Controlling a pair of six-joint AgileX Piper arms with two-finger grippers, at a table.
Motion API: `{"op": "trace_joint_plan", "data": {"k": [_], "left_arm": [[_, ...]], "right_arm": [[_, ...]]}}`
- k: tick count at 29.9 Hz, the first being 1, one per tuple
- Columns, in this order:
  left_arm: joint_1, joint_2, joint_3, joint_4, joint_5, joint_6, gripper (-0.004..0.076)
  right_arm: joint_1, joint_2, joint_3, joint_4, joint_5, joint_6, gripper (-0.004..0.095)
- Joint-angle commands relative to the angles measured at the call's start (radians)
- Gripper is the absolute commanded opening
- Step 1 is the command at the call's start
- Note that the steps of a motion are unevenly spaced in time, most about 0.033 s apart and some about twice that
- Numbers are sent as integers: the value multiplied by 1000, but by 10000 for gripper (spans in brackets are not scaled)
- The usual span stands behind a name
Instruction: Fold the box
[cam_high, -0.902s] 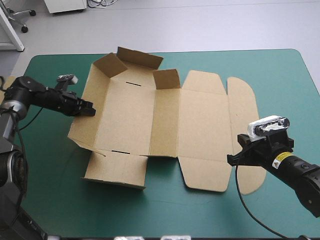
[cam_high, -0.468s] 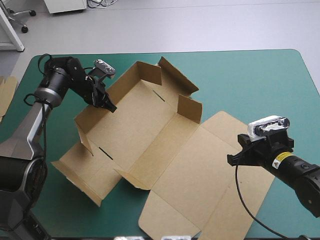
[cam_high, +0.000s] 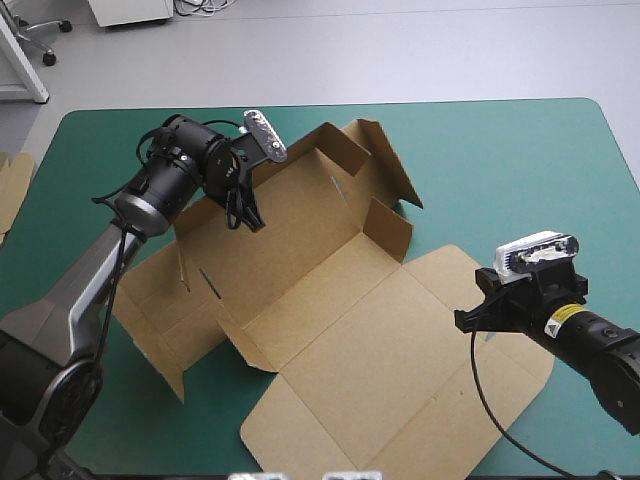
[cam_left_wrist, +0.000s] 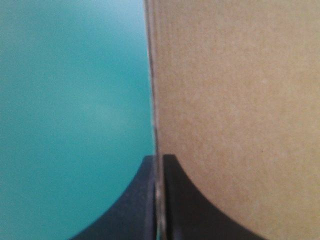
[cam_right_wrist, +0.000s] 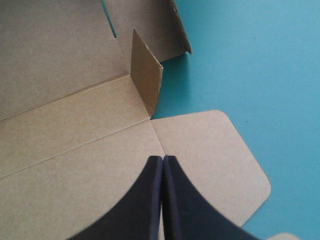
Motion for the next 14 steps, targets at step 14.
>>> {"op": "trace_joint_plan", "data": {"k": [14], "left_arm": [[-315,-293,358,588,-272,-303,-15]], "right_arm": [[-4,1,-36,4,-60,-32,-19]]}}
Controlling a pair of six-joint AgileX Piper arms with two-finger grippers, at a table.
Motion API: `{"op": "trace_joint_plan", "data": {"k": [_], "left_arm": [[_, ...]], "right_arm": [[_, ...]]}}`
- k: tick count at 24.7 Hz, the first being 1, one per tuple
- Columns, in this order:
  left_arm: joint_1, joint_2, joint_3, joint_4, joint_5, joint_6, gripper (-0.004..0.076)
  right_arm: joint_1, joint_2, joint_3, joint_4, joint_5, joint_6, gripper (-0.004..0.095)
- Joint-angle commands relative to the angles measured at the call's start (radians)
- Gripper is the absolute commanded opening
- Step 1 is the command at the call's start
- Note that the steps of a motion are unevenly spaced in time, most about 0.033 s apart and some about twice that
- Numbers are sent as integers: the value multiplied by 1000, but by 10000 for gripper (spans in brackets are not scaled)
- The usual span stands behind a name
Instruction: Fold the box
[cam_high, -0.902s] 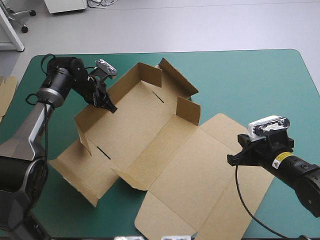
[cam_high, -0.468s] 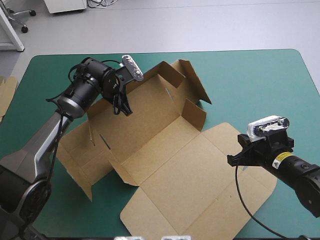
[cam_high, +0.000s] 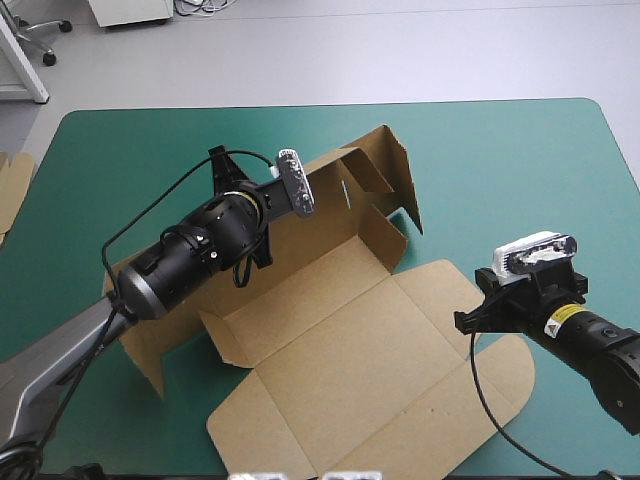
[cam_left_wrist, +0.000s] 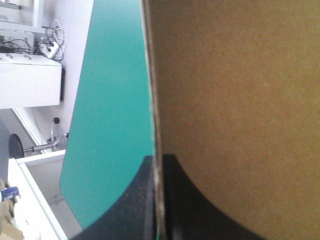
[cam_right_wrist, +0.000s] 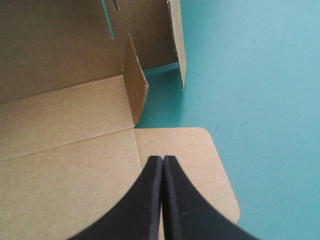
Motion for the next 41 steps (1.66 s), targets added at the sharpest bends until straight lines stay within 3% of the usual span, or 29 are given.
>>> {"op": "trace_joint_plan", "data": {"k": [1,13,25,31,35,37,41], "left_arm": [[-31,-82,39,117,-105,-67,-15],[-217,-128,214,186,-173,-64,-15],[-237,-235,323,104,-162,-93,-15],[-237,-235,369,90,-169,-82,-15],[-237,-235,369,100,-175,-82,-15],[-237,-235,369,100,-178,-82,-15],[-237,-235,369,102,-192,-95,-15]], "right_arm": [[-4,1,-36,4,-60,-8,-19],[-4,1,-36,3,-42,-9,-18],[-4,68,-161,-11,-73,41,-19],[-11,331,-447,-16,111,97,-19],[-79,487,-664,7,256,84,-19],[-122,540,-743,66,301,40,-19],[-258,662,-867,358,381,-129,-19]]}}
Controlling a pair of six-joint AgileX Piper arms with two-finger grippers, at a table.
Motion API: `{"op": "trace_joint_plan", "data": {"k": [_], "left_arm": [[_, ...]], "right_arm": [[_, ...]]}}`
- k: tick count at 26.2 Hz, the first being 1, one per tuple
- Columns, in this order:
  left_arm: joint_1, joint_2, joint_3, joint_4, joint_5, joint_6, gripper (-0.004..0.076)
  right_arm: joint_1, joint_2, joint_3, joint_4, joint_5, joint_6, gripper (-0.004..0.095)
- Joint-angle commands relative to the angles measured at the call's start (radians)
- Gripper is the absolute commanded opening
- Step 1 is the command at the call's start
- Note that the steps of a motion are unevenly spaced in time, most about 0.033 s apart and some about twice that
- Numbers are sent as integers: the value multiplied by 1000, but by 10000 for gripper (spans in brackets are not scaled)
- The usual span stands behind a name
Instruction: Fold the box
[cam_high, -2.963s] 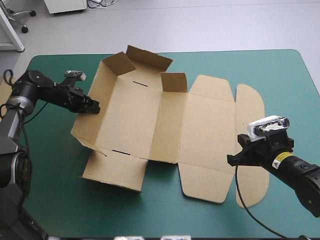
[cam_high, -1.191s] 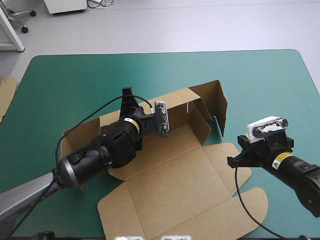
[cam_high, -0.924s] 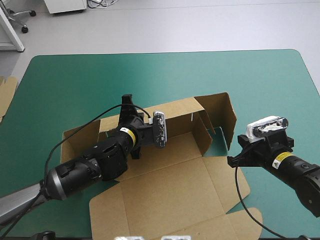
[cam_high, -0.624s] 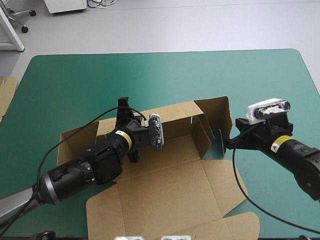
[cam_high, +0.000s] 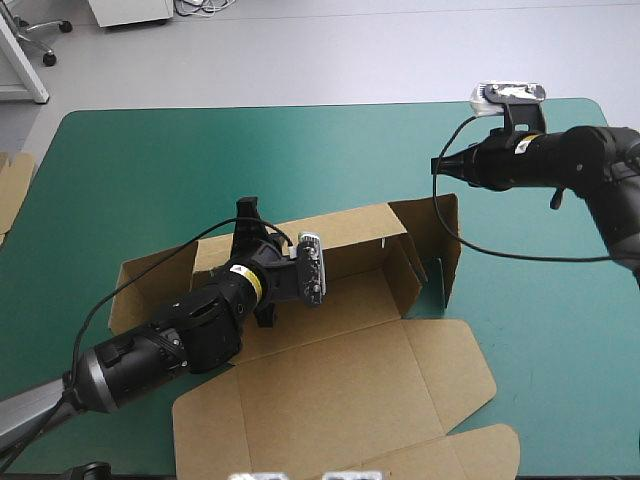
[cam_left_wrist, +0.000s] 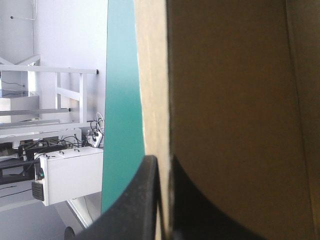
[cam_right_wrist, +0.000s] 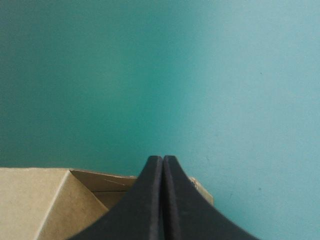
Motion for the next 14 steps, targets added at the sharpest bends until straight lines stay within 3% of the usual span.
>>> {"op": "trace_joint_plan", "data": {"k": [1,5,14], "left_arm": [[-5,-13,-3,-66,30,-25,-15],[-5,-13,-3,-66,26,-25,-15],[-5,6,-3,-66,23,-25,-15]], "right_arm": [[-74,36,-71,179,7,-98,-19],[-131,108,-71,290,66,-170,-19],[-139,174,-63,346,149,-215,-19]]}}
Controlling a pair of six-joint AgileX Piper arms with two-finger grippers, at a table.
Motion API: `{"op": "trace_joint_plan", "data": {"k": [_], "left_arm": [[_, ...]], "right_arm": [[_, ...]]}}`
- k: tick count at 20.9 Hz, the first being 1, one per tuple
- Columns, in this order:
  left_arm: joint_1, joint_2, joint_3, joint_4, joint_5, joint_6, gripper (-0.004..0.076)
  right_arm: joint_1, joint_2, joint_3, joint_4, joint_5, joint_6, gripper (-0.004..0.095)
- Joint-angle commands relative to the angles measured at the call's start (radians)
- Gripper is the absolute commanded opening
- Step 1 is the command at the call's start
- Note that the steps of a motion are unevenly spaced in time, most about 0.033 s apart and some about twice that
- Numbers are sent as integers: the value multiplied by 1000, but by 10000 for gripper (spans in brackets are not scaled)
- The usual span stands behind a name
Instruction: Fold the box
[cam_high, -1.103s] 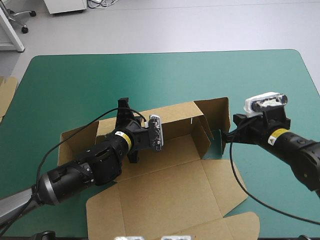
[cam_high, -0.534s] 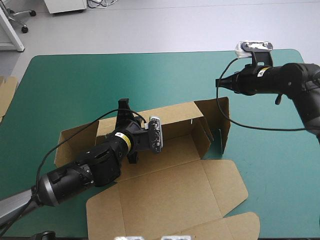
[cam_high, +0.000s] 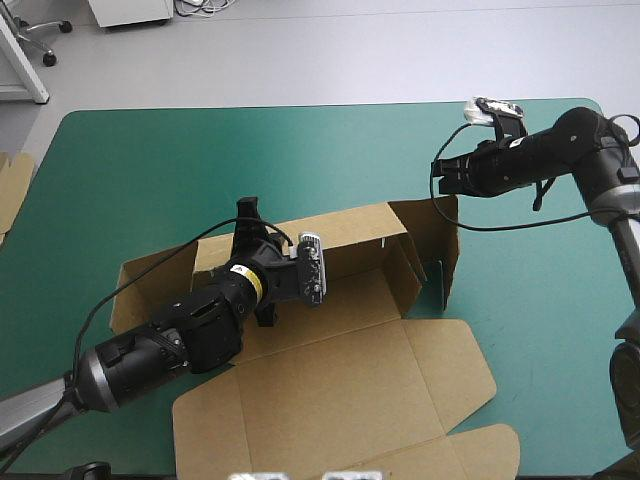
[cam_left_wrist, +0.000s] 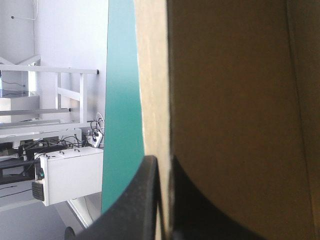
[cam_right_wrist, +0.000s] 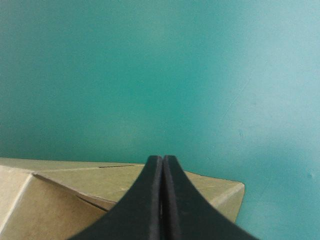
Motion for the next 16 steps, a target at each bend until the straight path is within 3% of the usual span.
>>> {"op": "trace_joint_plan", "data": {"k": [1,9,16], "left_arm": [[-5,9,-4,-70,27,-21,-15],[-5,34,89,-74,8,-21,-15],[-5,34,99,-38,-14,-50,-15]], "right_arm": [[-8,-43,-27,62,14,-27,-19],[-10,-51,7,62,137,-29,-19],[-10,-142,141,64,149,-62,-19]]}}
